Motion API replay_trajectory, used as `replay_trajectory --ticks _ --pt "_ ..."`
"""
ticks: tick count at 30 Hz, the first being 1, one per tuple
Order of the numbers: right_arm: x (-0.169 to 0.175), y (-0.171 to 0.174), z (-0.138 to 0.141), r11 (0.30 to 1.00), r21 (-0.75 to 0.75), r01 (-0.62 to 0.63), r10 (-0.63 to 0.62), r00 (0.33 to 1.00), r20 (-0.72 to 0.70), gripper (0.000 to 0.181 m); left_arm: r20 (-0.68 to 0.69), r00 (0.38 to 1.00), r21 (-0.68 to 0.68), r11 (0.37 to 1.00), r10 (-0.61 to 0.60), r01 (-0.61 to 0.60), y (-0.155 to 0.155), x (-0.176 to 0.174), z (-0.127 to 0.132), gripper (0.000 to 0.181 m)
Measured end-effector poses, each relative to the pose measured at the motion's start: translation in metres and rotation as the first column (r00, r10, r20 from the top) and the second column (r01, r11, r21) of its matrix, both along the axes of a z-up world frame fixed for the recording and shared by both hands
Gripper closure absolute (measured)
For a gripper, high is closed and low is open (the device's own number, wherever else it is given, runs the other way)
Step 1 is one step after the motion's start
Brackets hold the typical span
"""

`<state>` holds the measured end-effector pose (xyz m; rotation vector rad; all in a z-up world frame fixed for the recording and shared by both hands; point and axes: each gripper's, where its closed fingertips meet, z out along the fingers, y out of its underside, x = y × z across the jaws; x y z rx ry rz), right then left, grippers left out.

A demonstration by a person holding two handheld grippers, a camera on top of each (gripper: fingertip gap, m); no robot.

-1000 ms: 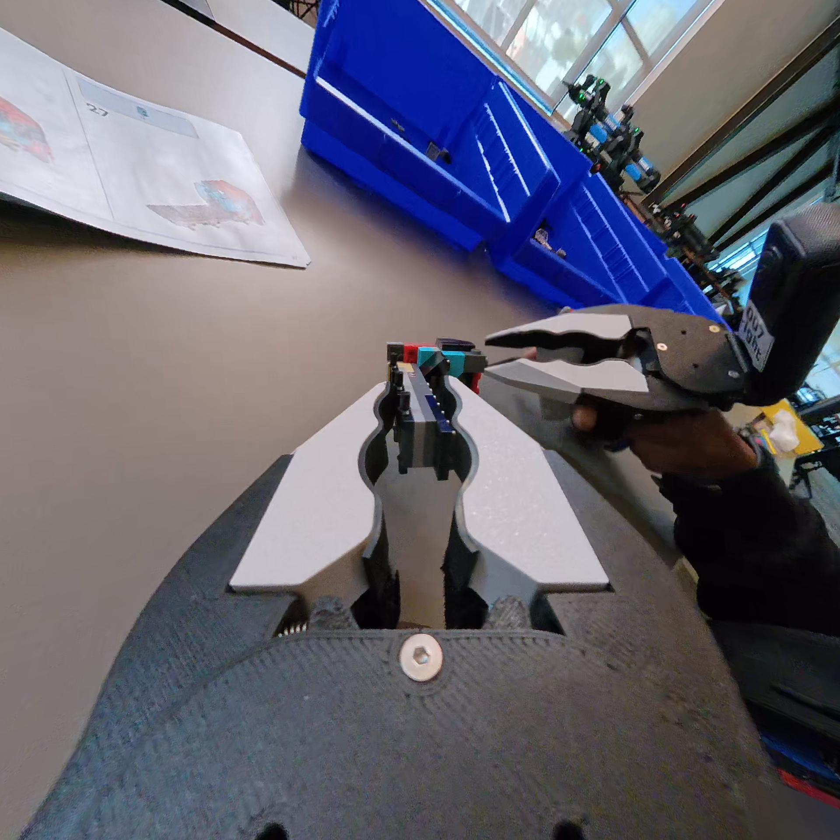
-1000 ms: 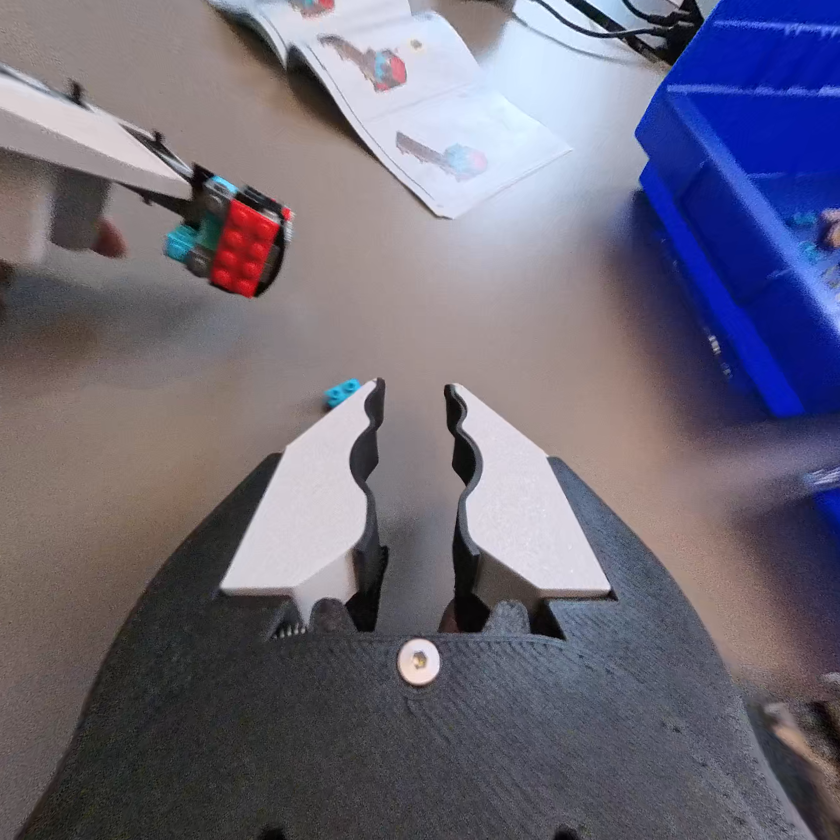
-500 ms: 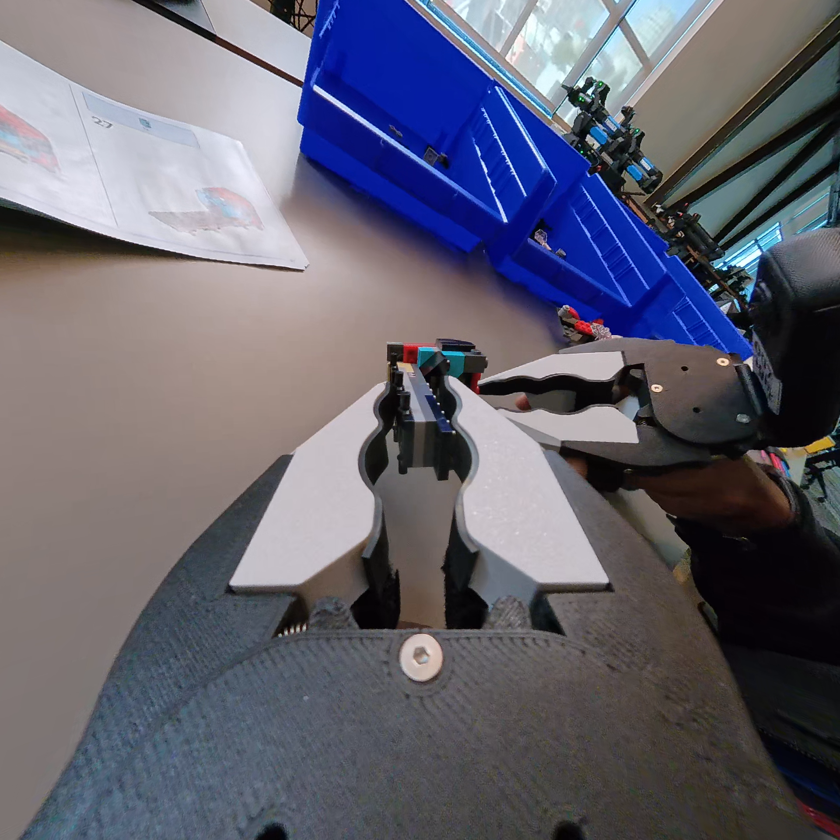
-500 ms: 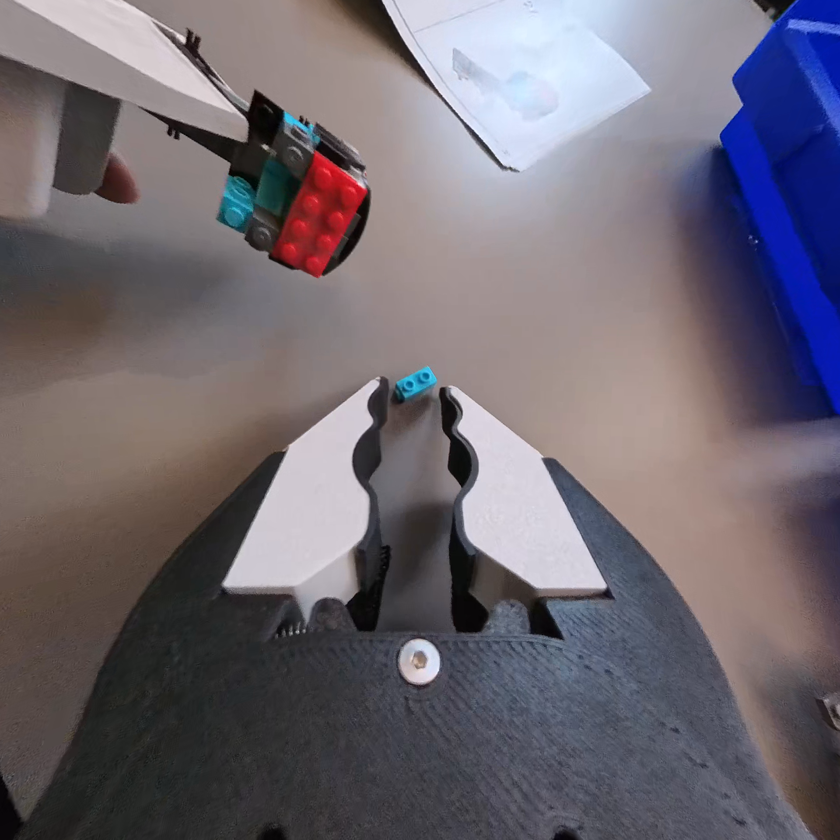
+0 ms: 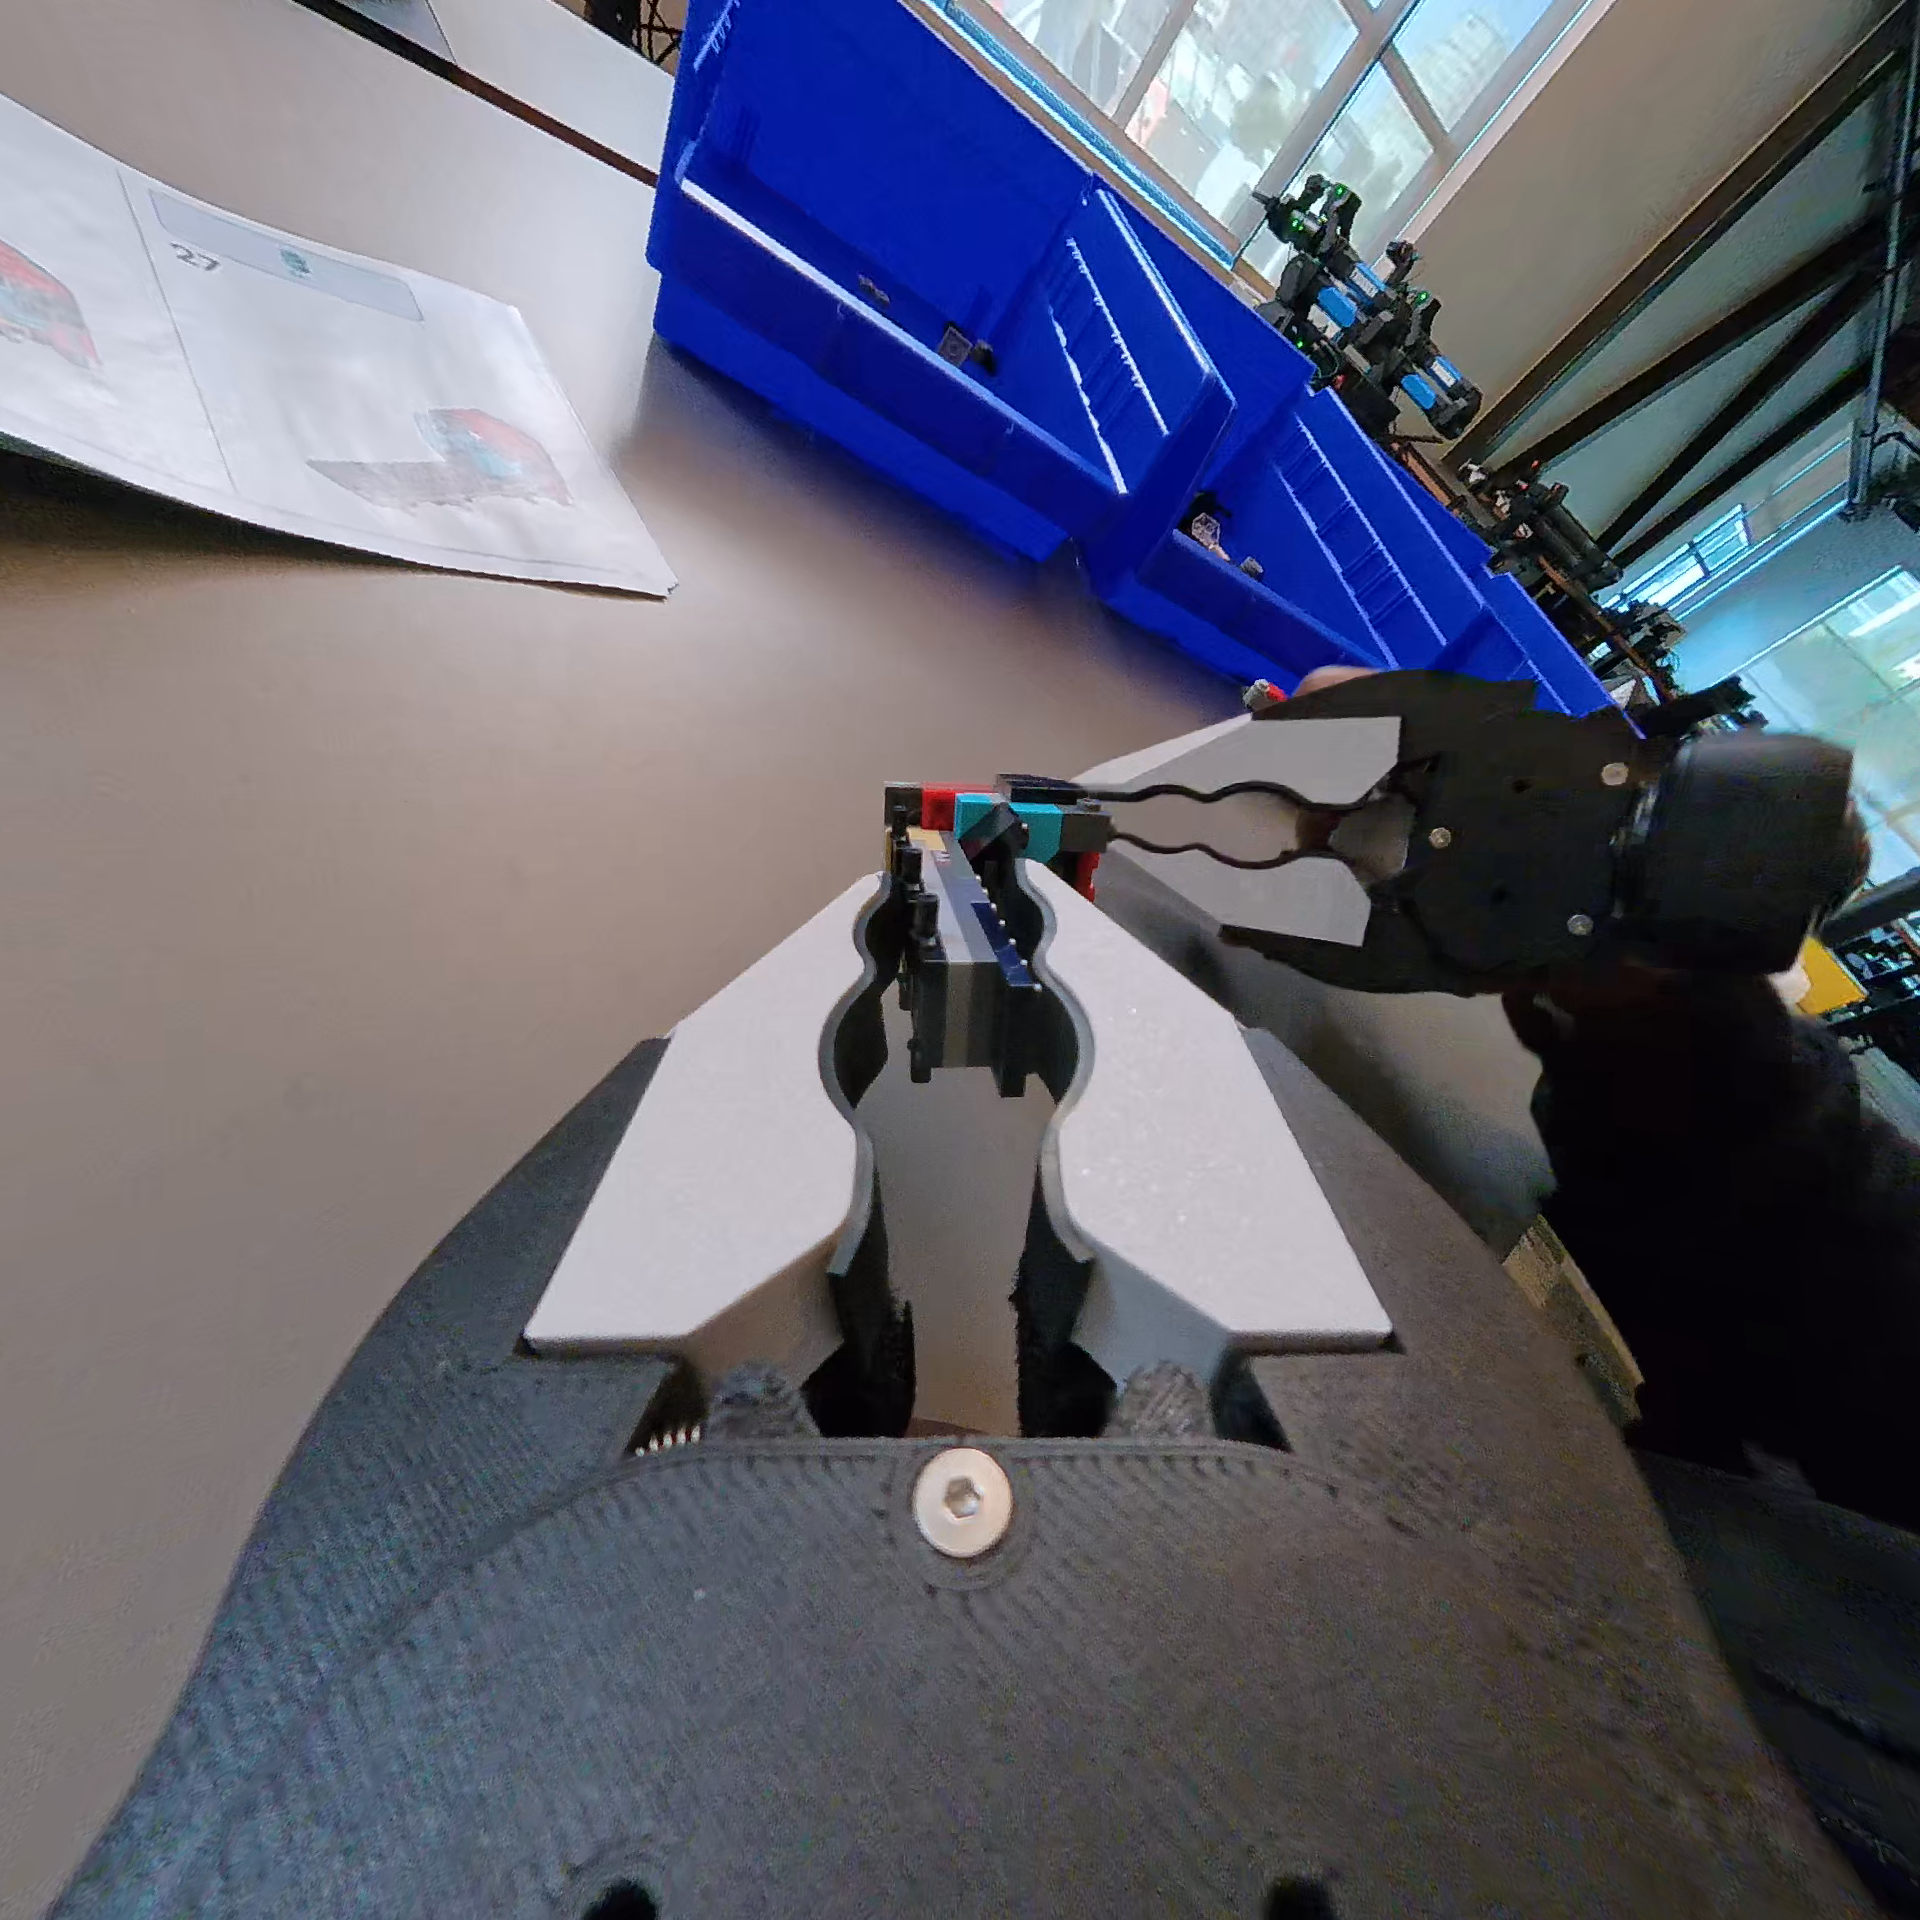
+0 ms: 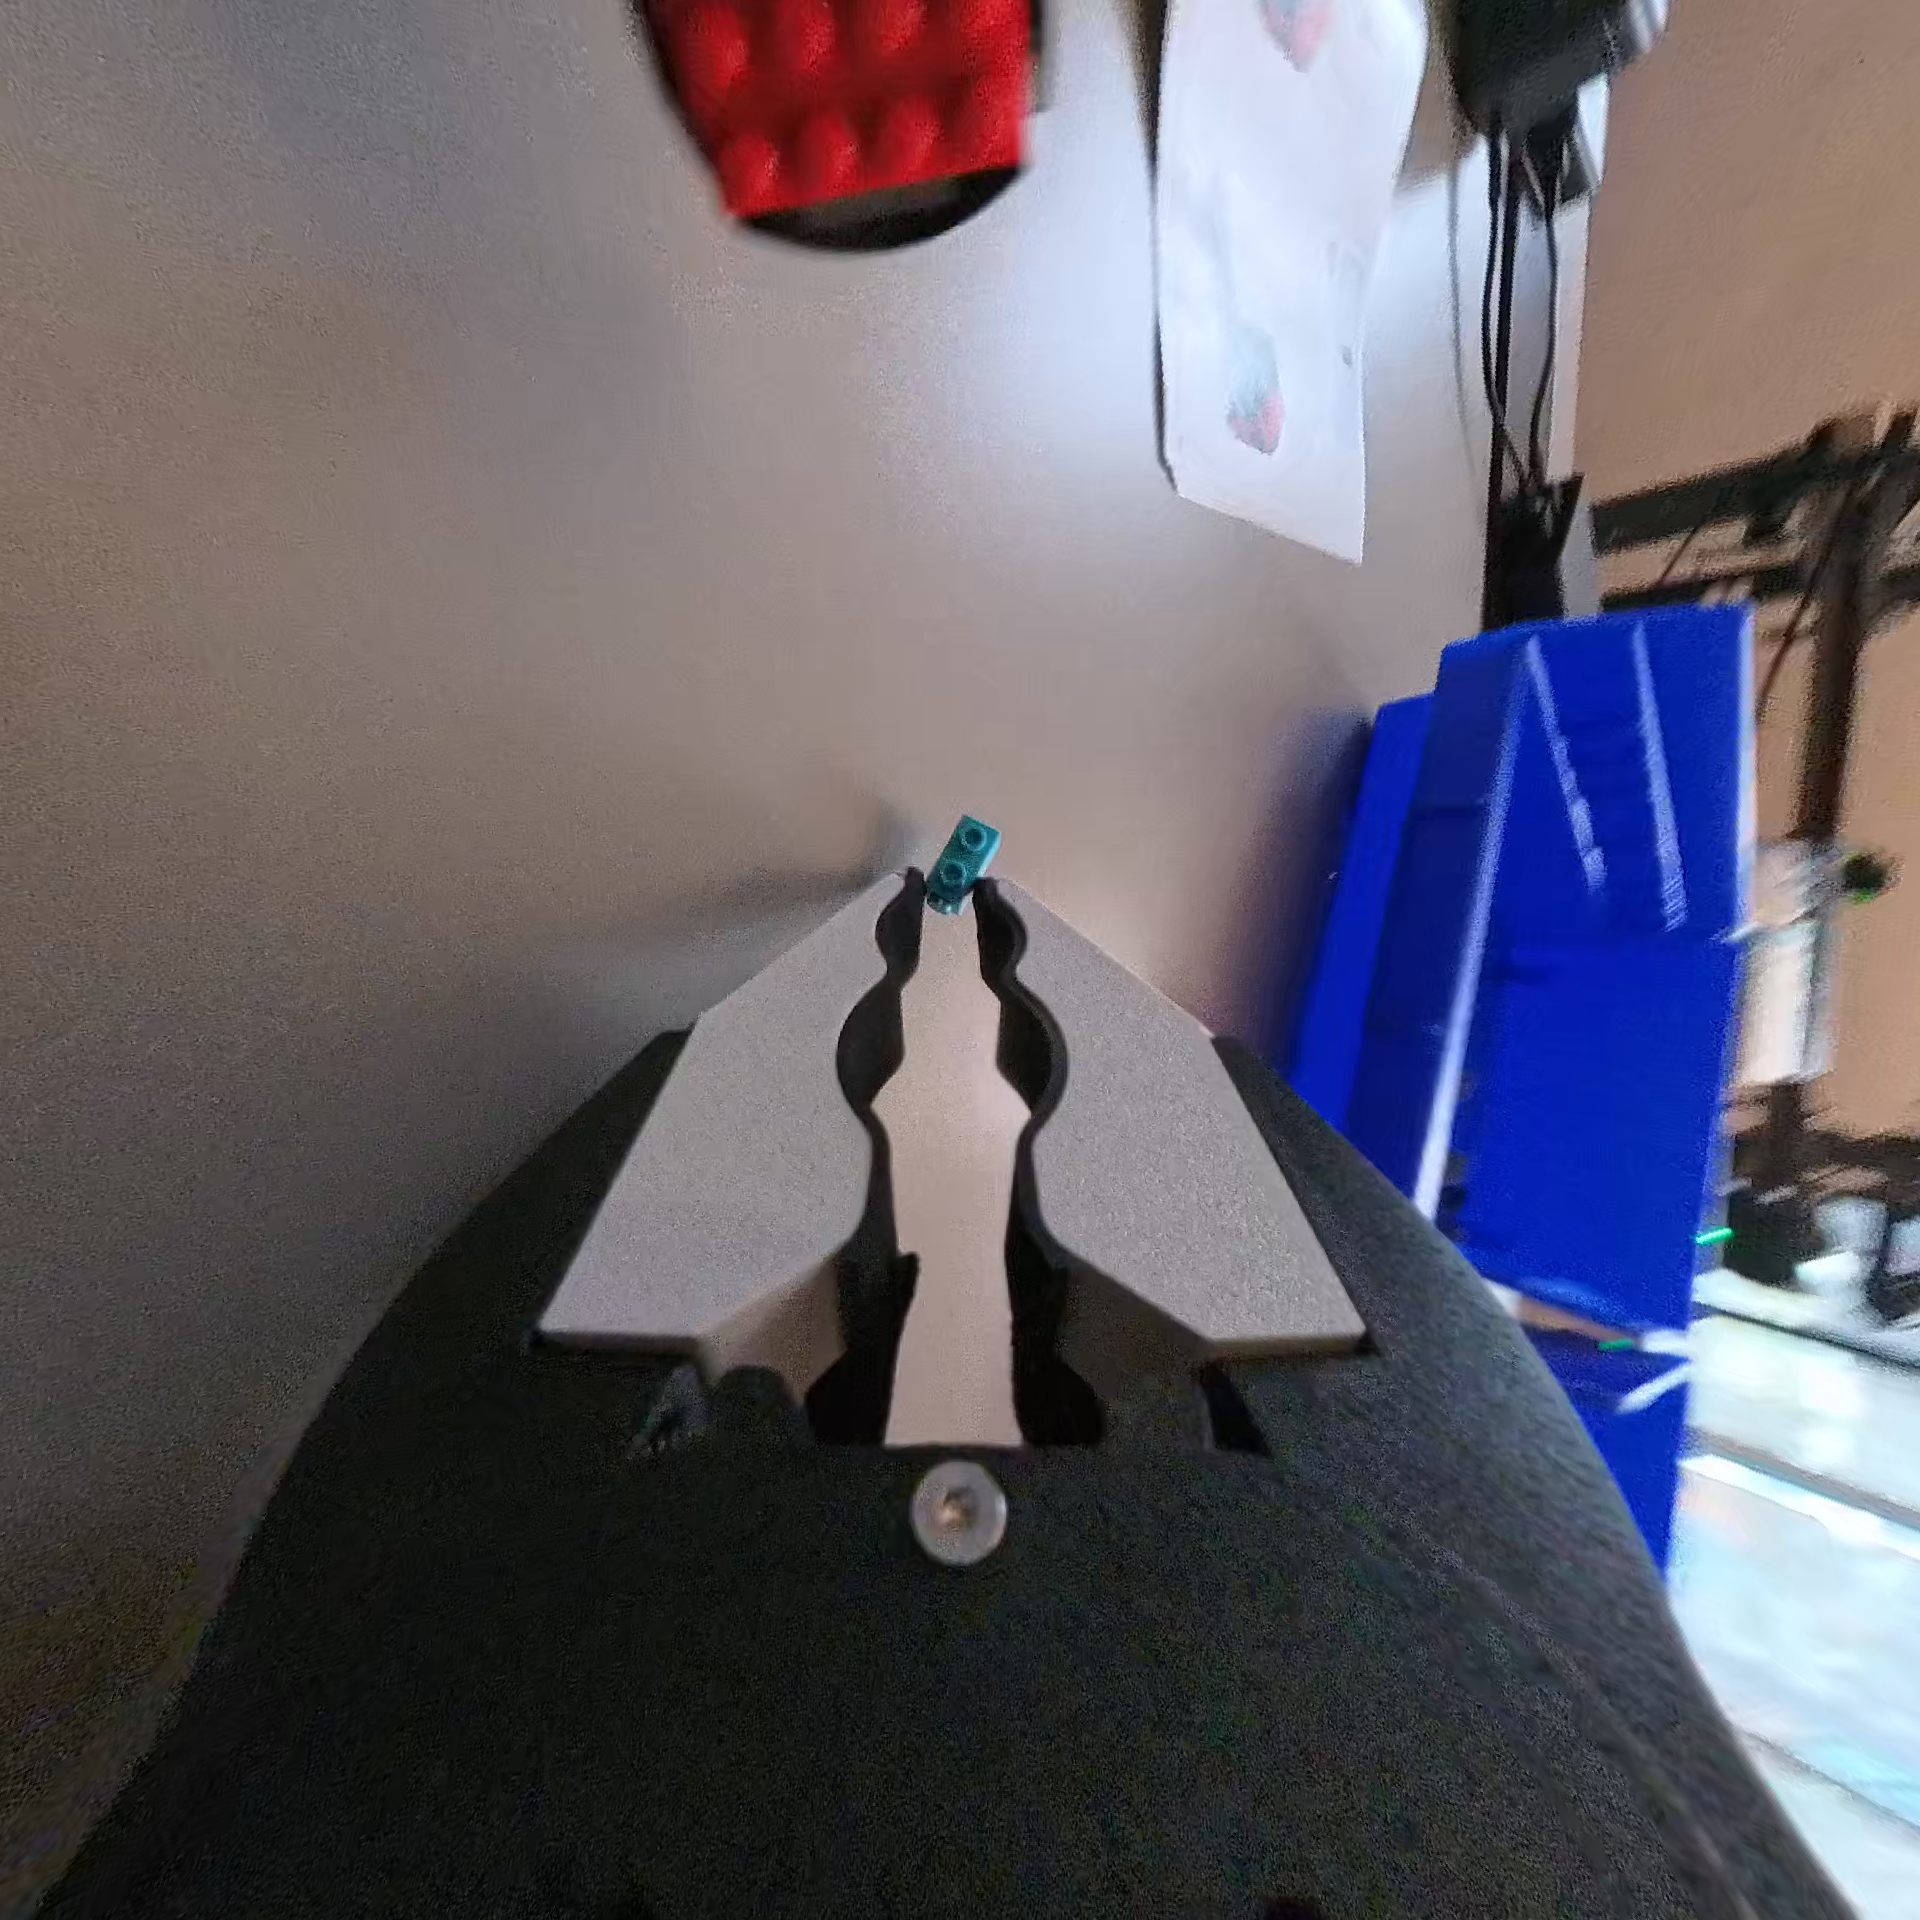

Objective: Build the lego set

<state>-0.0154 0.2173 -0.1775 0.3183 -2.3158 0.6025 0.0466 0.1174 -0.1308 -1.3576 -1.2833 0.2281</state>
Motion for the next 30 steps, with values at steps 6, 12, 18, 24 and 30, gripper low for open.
replay_trajectory --ticks 6,12,18,24,30 --pt "0.002 0.009 0.001 0.936 0.263 -0.232 0.281 0.946 -0.164 0.17 -0.001 1.0 -0.003 1.0 0.0 0.0 -0.001 0.002 0.0 0.161" --pt "0.01 0.008 -0.003 0.897 0.292 -0.332 0.396 0.897 -0.195 0.171 -0.001 1.0 -0.007 1.0 -0.003 0.003 0.0 0.002 0.0 0.161" --pt "0.012 0.014 0.0 0.905 0.26 -0.337 0.389 0.903 -0.184 0.163 0.001 1.0 -0.008 1.0 -0.008 0.008 0.0 0.002 0.0 0.161" --pt "0.015 0.021 0.01 0.97 0.03 -0.243 0.243 0.97 -0.012 0.151 0.006 1.0 -0.01 1.0 -0.012 0.012 0.001 0.004 -0.001 0.161" --pt "0.015 0.026 0.003 0.973 -0.227 0.051 0.055 0.898 0.437 0.152 0.02 1.0 -0.002 1.0 -0.017 0.017 0.002 0.005 -0.002 0.161"
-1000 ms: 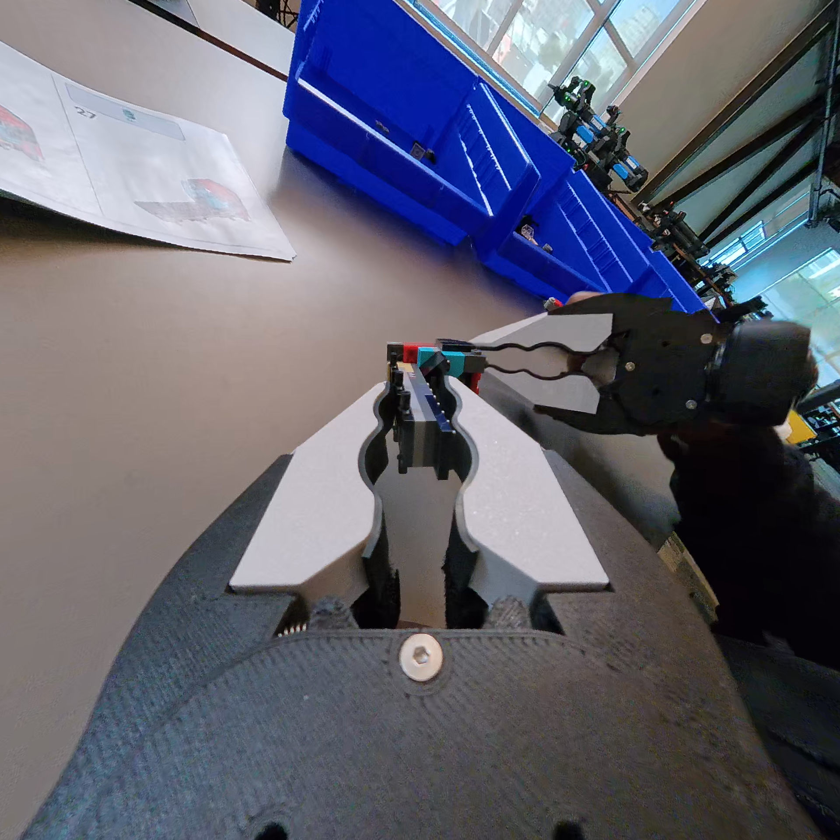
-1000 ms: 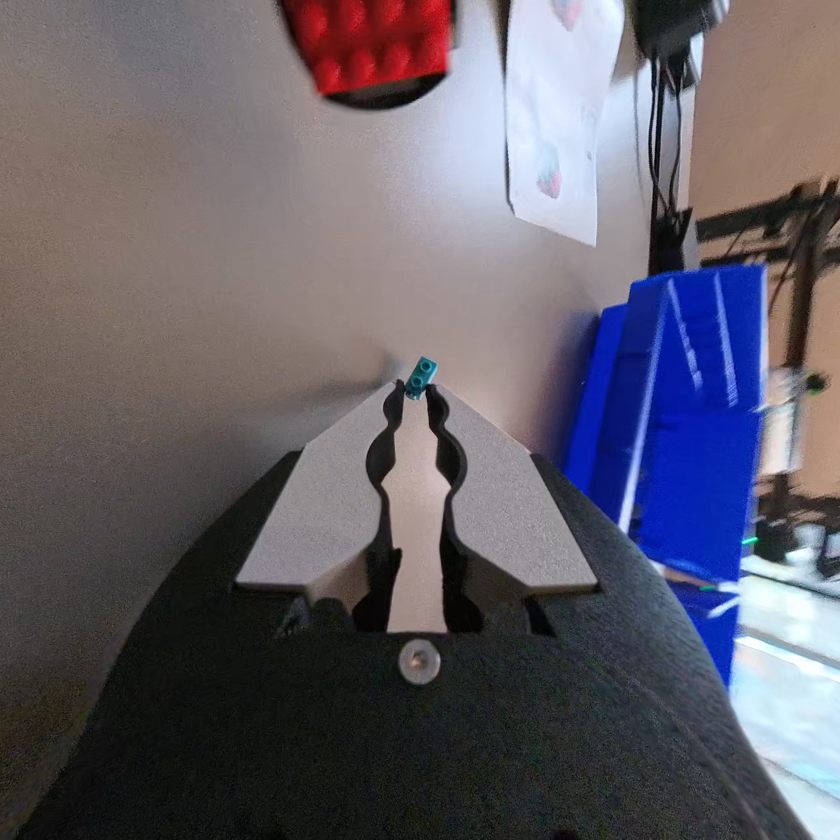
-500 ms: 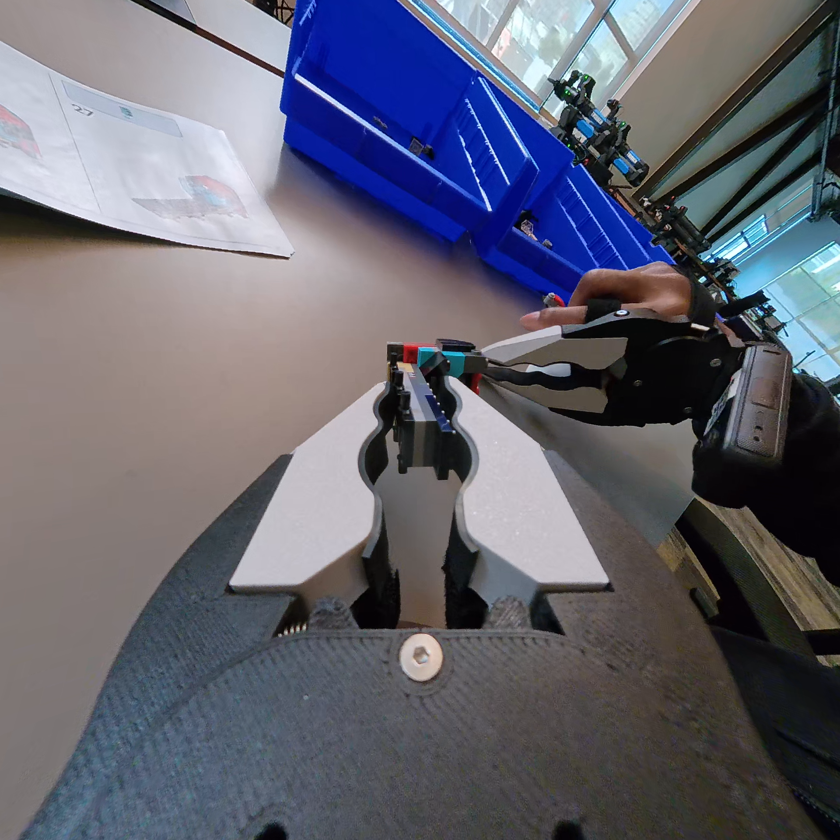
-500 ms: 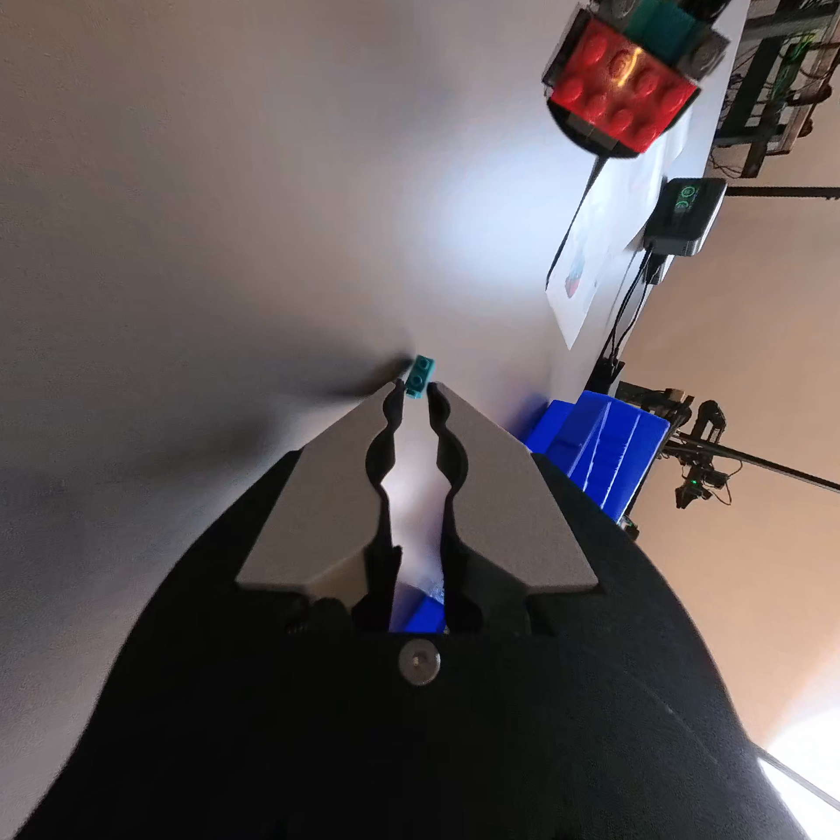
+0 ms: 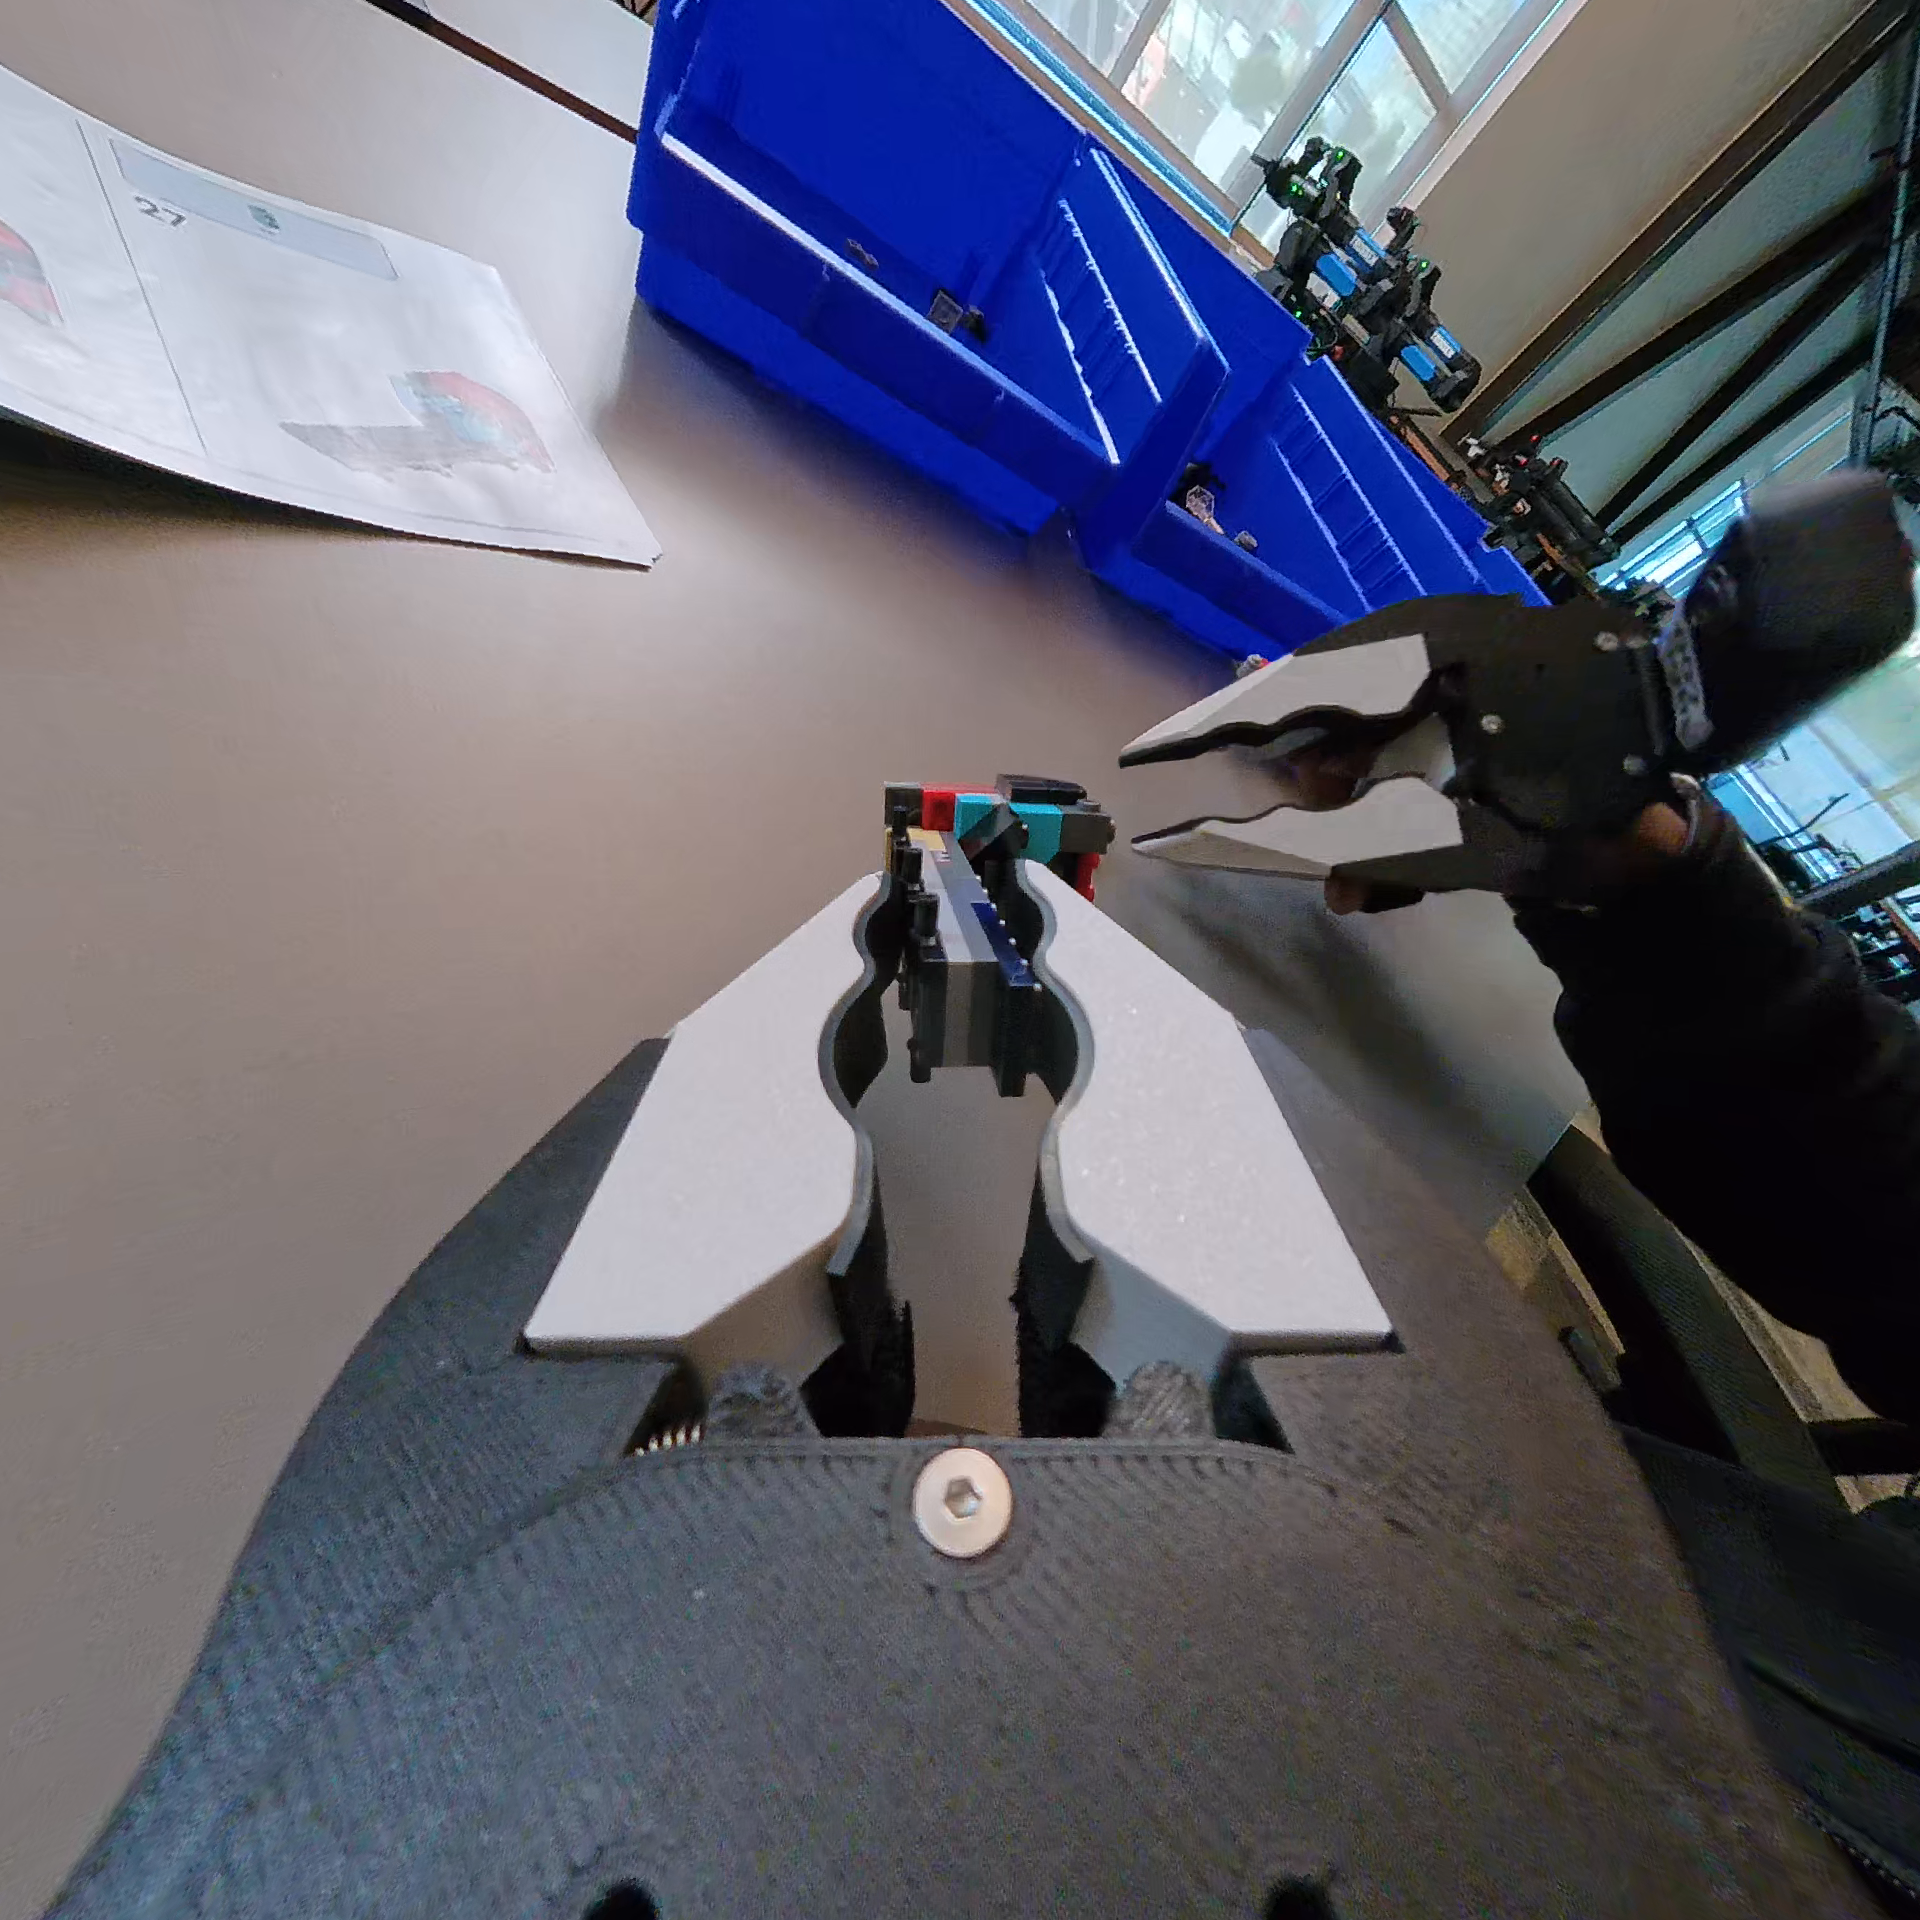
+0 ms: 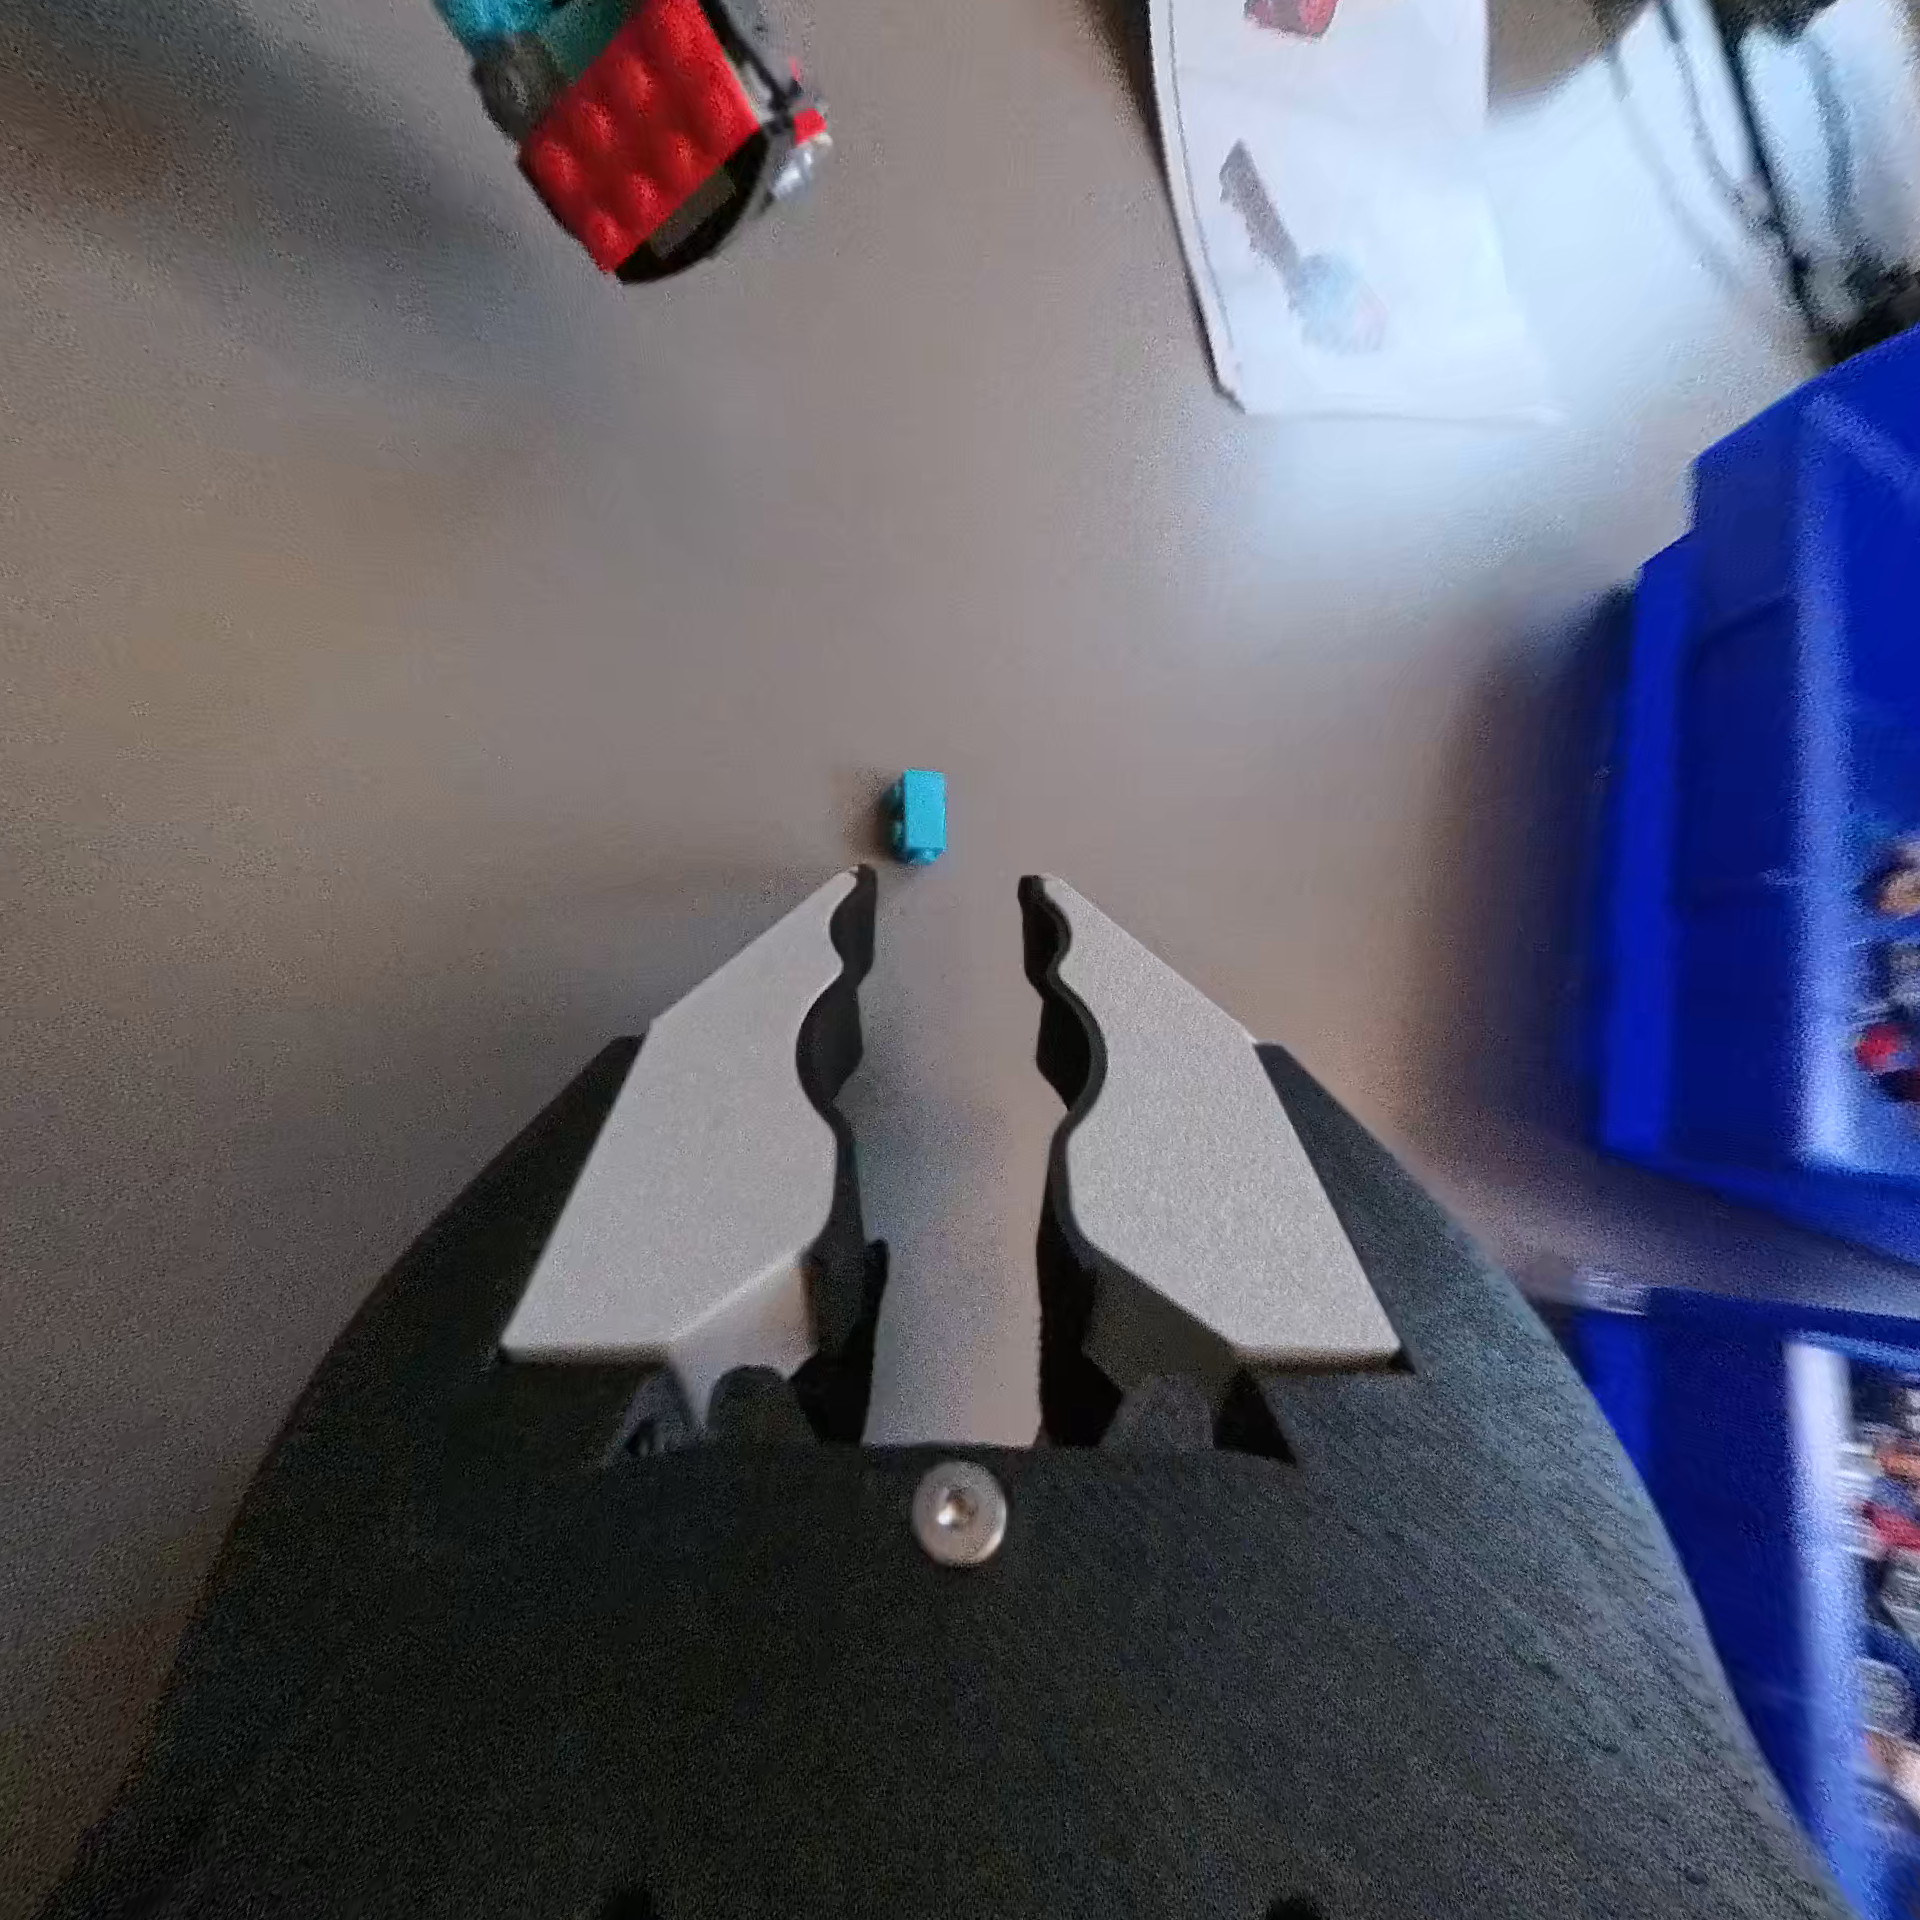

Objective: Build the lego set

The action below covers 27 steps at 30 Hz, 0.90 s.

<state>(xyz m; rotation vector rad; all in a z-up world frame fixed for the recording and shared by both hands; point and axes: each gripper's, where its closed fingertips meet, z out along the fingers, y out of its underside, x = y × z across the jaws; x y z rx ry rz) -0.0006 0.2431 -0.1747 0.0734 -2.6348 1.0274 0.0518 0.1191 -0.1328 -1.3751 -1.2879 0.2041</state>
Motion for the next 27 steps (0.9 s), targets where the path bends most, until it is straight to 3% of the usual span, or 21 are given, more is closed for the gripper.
replay_trajectory --ticks 4,7,12,17,22,27 --pt "0.002 -0.004 -0.009 0.999 -0.014 0.038 -0.037 0.994 0.103 0.153 0.045 0.999 0.008 1.0 -0.004 0.003 0.002 0.002 -0.005 0.161" --pt "0.002 -0.012 -0.01 0.999 -0.024 0.037 -0.035 0.995 0.089 0.169 0.067 0.998 0.007 1.0 -0.009 0.008 0.004 0.004 -0.007 0.161" --pt "0.009 -0.029 -0.004 0.999 -0.037 -0.009 0.007 0.999 -0.048 0.171 0.098 0.995 -0.084 0.996 0.01 -0.001 0.003 0.006 -0.013 0.161" --pt "0.032 -0.06 0.033 0.995 -0.083 -0.052 0.033 0.976 -0.216 0.171 0.132 0.99 -0.187 0.982 0.04 -0.015 -0.001 0.003 -0.013 0.161" --pt "0.038 -0.074 0.063 0.994 -0.046 -0.098 0.082 0.96 -0.269 0.171 0.206 0.979 -0.029 1.0 0.007 -0.002 0.008 0.002 -0.014 0.161" --pt "0.037 -0.075 0.063 0.977 0.13 -0.171 0.205 0.92 -0.333 0.171 0.224 0.973 0.02 0.998 0.051 -0.057 0.016 -0.005 -0.016 0.161"
